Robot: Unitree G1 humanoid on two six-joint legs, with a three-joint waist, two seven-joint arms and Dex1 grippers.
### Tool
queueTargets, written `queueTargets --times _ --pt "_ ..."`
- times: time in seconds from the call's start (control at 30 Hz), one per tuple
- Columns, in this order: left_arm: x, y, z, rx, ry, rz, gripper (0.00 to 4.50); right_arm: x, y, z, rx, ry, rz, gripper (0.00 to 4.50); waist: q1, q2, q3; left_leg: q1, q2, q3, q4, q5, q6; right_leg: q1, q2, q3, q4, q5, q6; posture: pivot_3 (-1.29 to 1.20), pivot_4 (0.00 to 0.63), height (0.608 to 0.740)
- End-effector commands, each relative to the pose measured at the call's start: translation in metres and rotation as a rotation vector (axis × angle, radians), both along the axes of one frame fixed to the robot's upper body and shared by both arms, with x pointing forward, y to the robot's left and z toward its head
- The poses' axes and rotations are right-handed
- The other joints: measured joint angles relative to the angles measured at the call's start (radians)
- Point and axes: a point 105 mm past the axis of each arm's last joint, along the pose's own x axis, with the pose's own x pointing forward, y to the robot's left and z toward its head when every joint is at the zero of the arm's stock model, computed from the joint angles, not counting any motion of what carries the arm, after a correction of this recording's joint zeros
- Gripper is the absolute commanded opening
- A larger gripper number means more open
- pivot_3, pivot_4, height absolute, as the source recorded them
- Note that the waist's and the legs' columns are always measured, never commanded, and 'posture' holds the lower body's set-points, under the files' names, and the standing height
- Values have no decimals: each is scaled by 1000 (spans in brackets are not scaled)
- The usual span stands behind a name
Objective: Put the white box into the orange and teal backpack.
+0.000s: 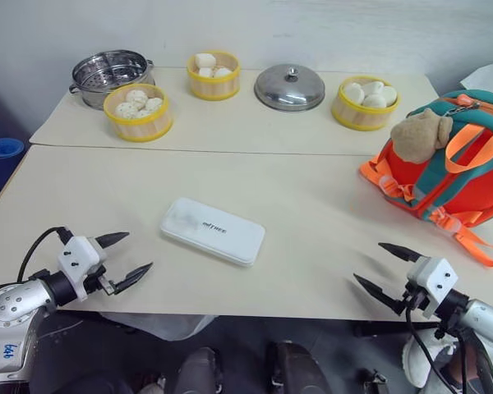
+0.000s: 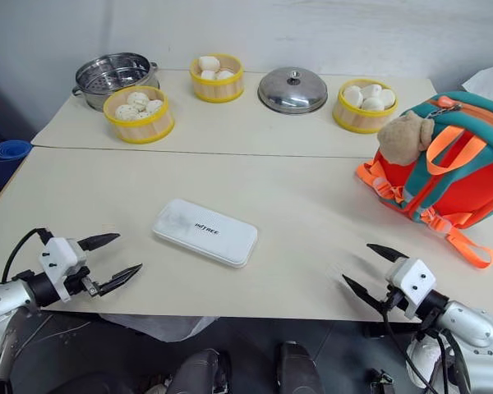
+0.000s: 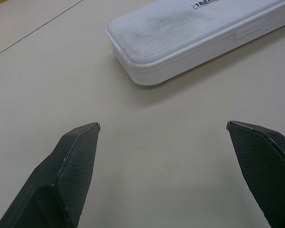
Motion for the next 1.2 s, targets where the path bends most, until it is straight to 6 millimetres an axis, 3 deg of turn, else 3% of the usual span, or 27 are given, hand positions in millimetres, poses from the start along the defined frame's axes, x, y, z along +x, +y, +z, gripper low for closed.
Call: queueTargets --times 0.03,0.17,0.23,0.33,0.5,0.67,0.7,0.93,1.2 --pt "1 -1 11 4 -38 -16 4500 1 7 10 25 -32 23 4491 0 0 0 0 0 0 0 0 0 0 0 0 0 0 0 0 150 740" --pt "7 6 22 -30 -12 7 4500 2 30 21 115 -12 110 4491 0 0 0 0 0 0 0 0 0 0 0 0 0 0 0 0 150 740" --pt "14 13 30 -30 -11 39 4500 0 48 26 136 18 185 4111 -1 0 0 0 0 0 0 0 0 0 0 0 1 0 0 0 150 740" --pt "41 19 53 -41 -60 126 3945 -3 83 17 100 154 311 3289 0 0 0 0 0 -1 1 1 0 0 0 0 2 0 0 0 150 740" --pt "79 3 50 -52 -22 146 2396 17 125 6 20 141 359 1577 2 0 0 -1 -1 -1 2 1 0 -1 -1 -2 3 0 0 0 150 740" --pt "92 -13 37 -67 46 104 816 38 154 10 -13 76 385 0 -5 -1 0 -2 -1 1 3 1 -4 -3 0 -2 6 1 1 0 150 740" --pt "91 -19 37 -77 51 80 542 41 159 12 -4 76 391 0 -4 -1 0 -3 -1 2 4 1 -4 -4 0 -2 7 1 1 0 150 740" --pt "78 -44 29 -95 95 -55 542 48 165 19 -1 72 401 0 0 -1 0 -9 -1 0 8 1 -3 -6 1 -3 9 1 2 0 150 740" --pt "54 -72 16 -115 166 -191 542 49 139 26 -24 87 368 0 1 -1 0 -9 -2 -1 9 2 -3 -6 0 -3 8 1 3 0 150 740"
